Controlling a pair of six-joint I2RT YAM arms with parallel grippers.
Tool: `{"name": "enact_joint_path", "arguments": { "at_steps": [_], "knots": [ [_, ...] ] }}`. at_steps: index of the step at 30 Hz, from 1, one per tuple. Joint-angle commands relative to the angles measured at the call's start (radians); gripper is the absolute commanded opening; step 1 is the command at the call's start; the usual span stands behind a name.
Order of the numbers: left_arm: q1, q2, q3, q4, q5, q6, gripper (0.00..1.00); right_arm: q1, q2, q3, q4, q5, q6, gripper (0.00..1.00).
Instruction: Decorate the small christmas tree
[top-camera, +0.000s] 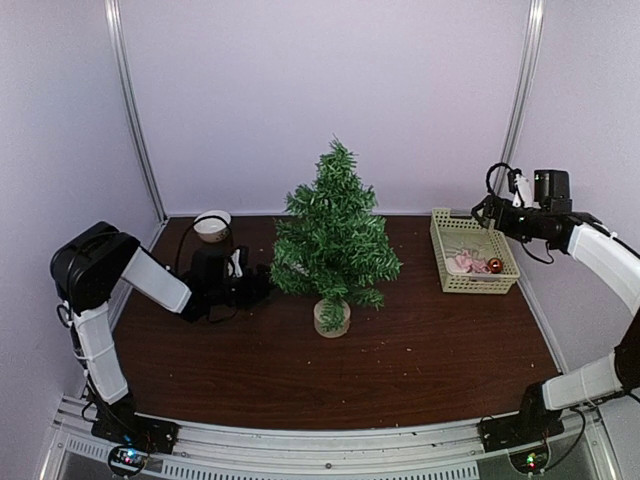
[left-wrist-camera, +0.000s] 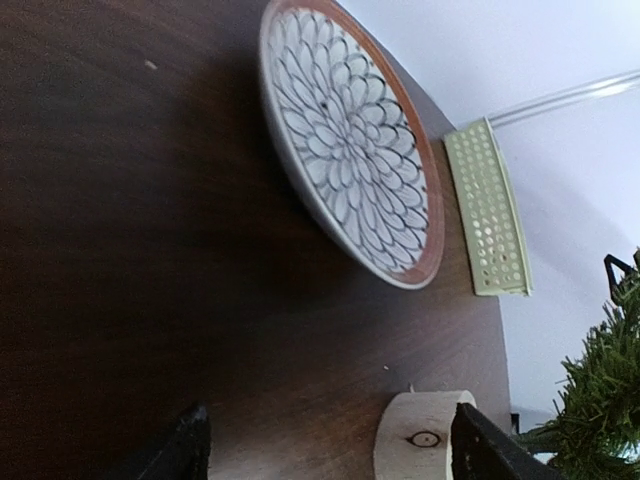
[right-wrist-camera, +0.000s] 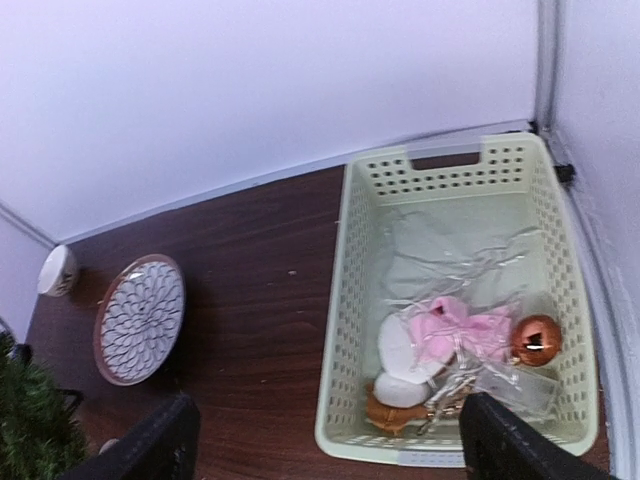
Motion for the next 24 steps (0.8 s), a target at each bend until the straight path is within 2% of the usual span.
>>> {"name": "enact_joint_path", "arguments": {
  "at_steps": [1, 2, 4, 10, 17, 24],
  "knots": [
    [0.039, -0.159, -0.002, -0.238, -0.131, 0.157, 0.83, -0.018, 0.116, 0.127, -0.132, 0.211, -0.004, 0.87],
    [0.039, -0.196, 0.015, -0.343, -0.163, 0.199, 0.83, -0.018, 0.151, 0.154, -0.138, 0.235, 0.002, 0.85],
    [0.039, -0.265, 0.034, -0.449, -0.235, 0.259, 0.83, -0.018, 0.218, 0.215, -0.156, 0.273, 0.009, 0.8],
    [0.039, -0.432, 0.061, -0.624, -0.394, 0.381, 0.84, -0.017, 0.408, 0.335, -0.184, 0.343, 0.036, 0.71],
    [0.039, -0.555, 0.037, -0.67, -0.461, 0.421, 0.84, -0.015, 0.595, 0.412, -0.168, 0.406, 0.076, 0.63],
    [0.039, -0.581, -0.001, -0.66, -0.469, 0.42, 0.85, -0.006, 0.747, 0.454, -0.093, 0.426, 0.11, 0.58]
  ]
}}
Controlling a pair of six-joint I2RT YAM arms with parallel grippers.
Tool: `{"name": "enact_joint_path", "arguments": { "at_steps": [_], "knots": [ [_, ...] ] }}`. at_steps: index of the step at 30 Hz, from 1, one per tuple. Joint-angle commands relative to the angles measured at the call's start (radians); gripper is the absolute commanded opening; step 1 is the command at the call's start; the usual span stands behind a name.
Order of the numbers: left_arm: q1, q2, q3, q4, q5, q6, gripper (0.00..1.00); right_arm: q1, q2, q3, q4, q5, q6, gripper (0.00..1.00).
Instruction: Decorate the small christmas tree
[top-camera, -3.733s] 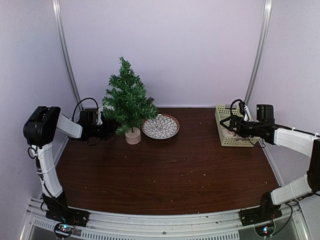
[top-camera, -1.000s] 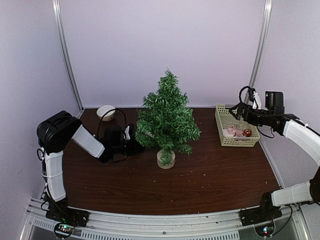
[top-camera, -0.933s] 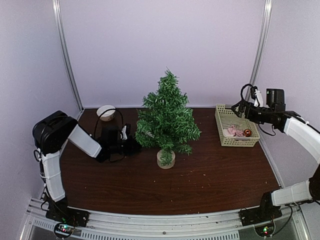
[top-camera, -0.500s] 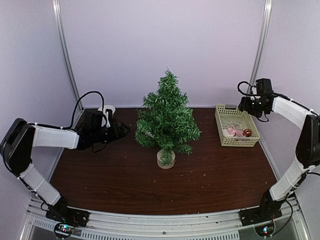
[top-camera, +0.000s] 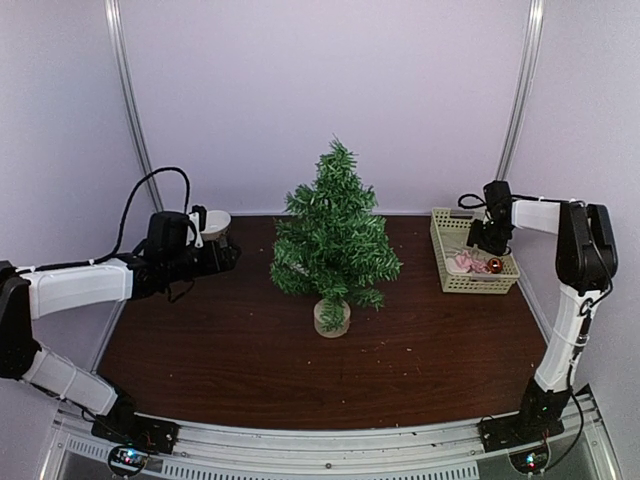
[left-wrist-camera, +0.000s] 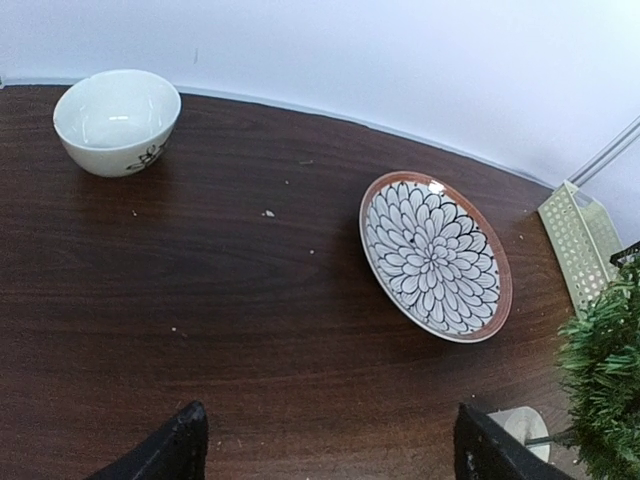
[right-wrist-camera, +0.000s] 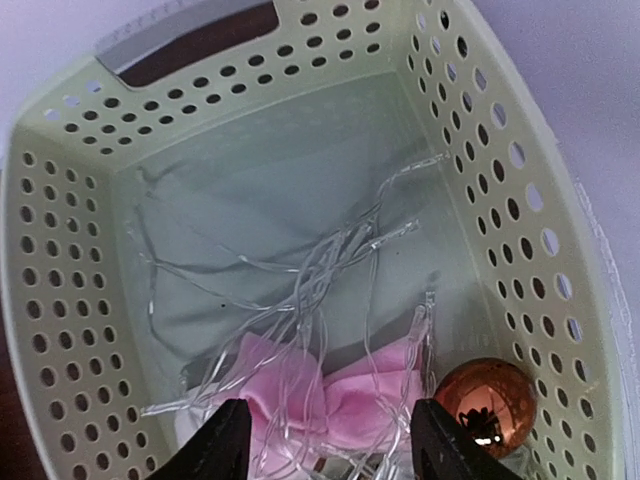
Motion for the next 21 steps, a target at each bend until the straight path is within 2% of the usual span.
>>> {"name": "enact_joint_path", "arguments": {
  "at_steps": [1, 11, 16, 21],
  "knots": [
    [-0.001, -0.008, -0.038, 0.002, -0.027, 0.02, 0.85, 0.01, 0.074, 0.061, 0.048, 0.056, 0.032, 0.58],
    [-0.002, 0.022, -0.057, 0.025, -0.02, 0.007, 0.85, 0.017, 0.22, 0.212, 0.051, 0.118, 0.036, 0.53],
    [-0.001, 0.038, -0.034, 0.015, -0.034, 0.02, 0.85, 0.015, 0.273, 0.296, -0.004, 0.117, 0.039, 0.48],
    [-0.003, 0.039, -0.02, 0.002, -0.045, 0.025, 0.85, 0.015, 0.298, 0.323, -0.041, 0.102, 0.063, 0.47]
  ]
}}
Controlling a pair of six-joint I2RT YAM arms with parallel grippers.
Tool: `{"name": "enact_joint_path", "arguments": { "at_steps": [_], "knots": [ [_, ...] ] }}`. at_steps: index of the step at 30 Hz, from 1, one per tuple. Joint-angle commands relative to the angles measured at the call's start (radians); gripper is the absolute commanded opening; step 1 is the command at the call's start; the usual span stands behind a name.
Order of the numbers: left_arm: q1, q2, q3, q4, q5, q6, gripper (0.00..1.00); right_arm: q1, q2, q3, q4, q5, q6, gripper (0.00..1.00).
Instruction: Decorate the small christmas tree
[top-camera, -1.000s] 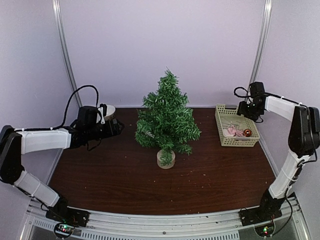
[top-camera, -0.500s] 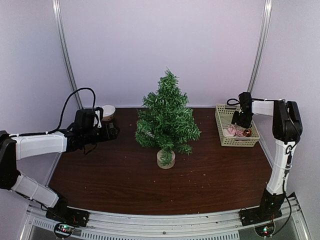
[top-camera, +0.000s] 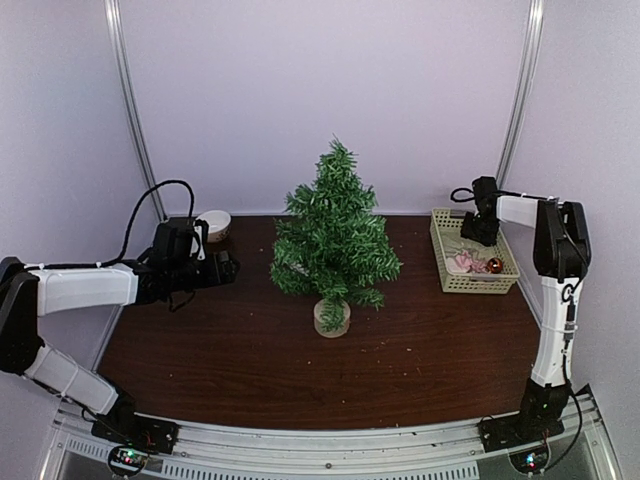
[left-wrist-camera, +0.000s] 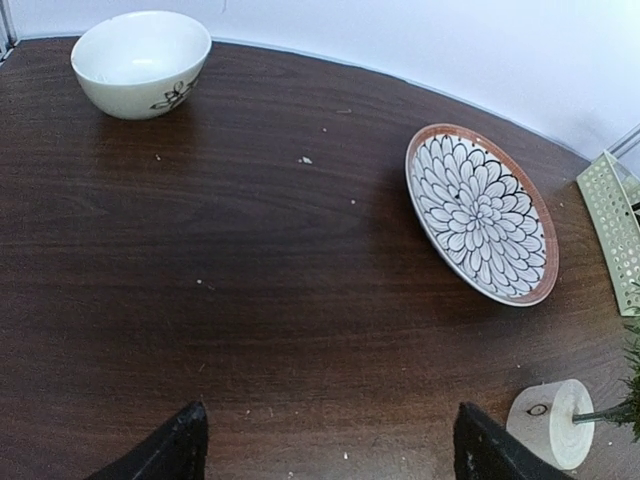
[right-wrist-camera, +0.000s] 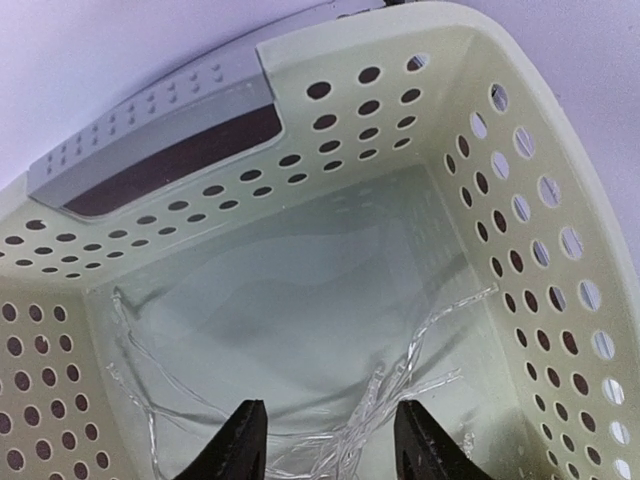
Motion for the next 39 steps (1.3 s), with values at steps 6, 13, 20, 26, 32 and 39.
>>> {"name": "enact_joint_path", "arguments": {
  "at_steps": [6, 13, 20, 26, 32, 39],
  "knots": [
    [-0.002, 0.012, 0.036, 0.019, -0.018, 0.012, 0.84, 0.005, 0.044, 0.066, -0.08, 0.019, 0.032, 0.39],
    [-0.001, -0.008, 0.033, 0.001, -0.034, 0.013, 0.84, 0.004, 0.061, 0.089, -0.113, 0.017, 0.028, 0.35],
    [-0.001, -0.021, 0.026, 0.001, -0.034, 0.012, 0.84, 0.005, 0.028, 0.089, -0.11, -0.009, 0.018, 0.0],
    [-0.003, -0.05, 0.026, 0.012, 0.003, 0.026, 0.84, 0.017, -0.158, 0.055, -0.102, -0.015, -0.056, 0.0],
    [-0.015, -0.112, 0.032, 0.019, 0.017, 0.072, 0.84, 0.017, -0.379, -0.002, -0.046, -0.071, -0.081, 0.0],
    [-0.03, -0.222, 0.05, -0.01, 0.011, 0.151, 0.84, 0.017, -0.589, 0.001, 0.01, -0.271, -0.123, 0.0]
  ]
}}
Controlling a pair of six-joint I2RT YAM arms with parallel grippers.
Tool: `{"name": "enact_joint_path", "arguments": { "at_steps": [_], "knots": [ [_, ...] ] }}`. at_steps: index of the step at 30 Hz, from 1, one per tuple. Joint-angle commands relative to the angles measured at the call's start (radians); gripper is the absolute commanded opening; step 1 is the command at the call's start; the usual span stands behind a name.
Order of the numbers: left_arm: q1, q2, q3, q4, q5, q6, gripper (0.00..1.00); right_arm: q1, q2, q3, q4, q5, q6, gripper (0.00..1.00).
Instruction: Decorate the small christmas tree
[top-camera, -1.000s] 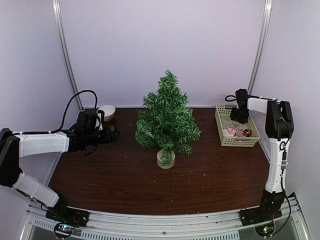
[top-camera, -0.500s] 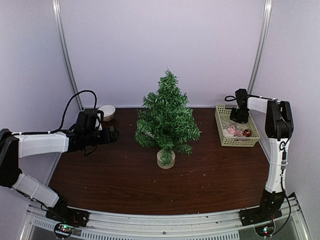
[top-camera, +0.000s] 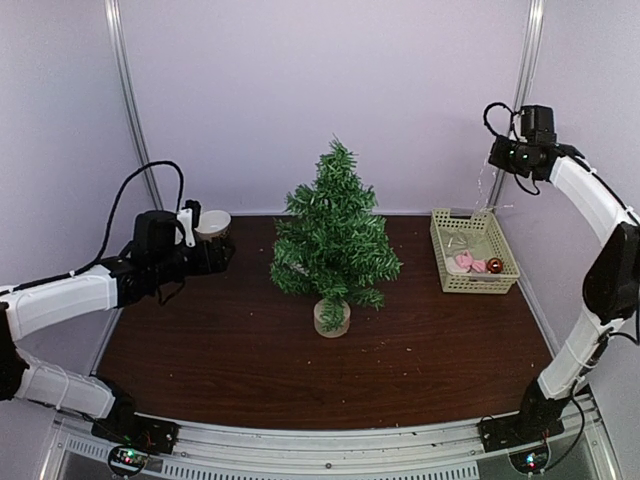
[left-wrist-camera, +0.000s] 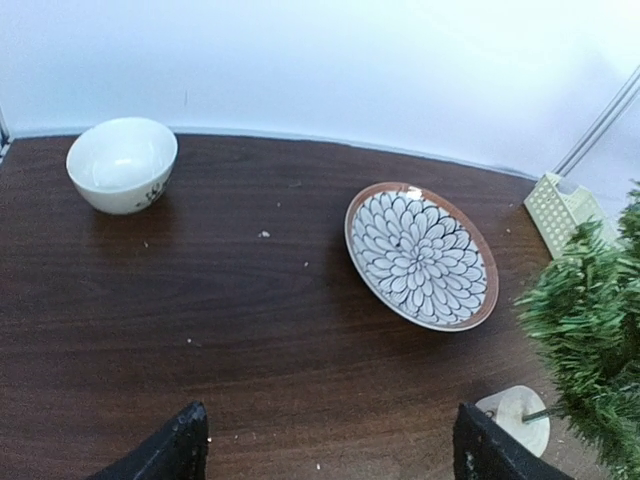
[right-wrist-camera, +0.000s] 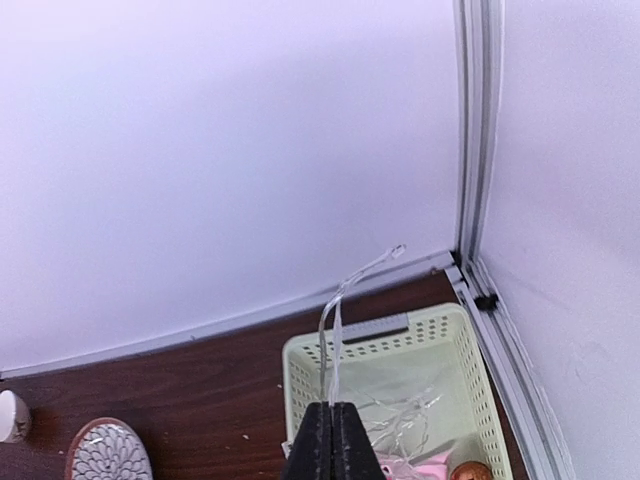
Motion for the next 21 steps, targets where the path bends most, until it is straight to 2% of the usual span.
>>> {"name": "enact_joint_path", "arguments": {
  "at_steps": [1, 8, 21],
  "knots": [
    [-0.011, -0.082, 0.041, 0.015, 0.008, 0.079, 0.84, 0.006, -0.106, -0.004, 0.052, -0.171, -0.037, 0.0],
    [-0.056, -0.172, 0.062, 0.013, 0.015, 0.163, 0.84, 0.006, -0.274, 0.058, 0.069, -0.318, -0.018, 0.0],
    [-0.331, -0.237, 0.135, 0.04, 0.01, 0.425, 0.78, 0.006, -0.454, 0.166, 0.084, -0.698, 0.053, 0.0]
  ]
}}
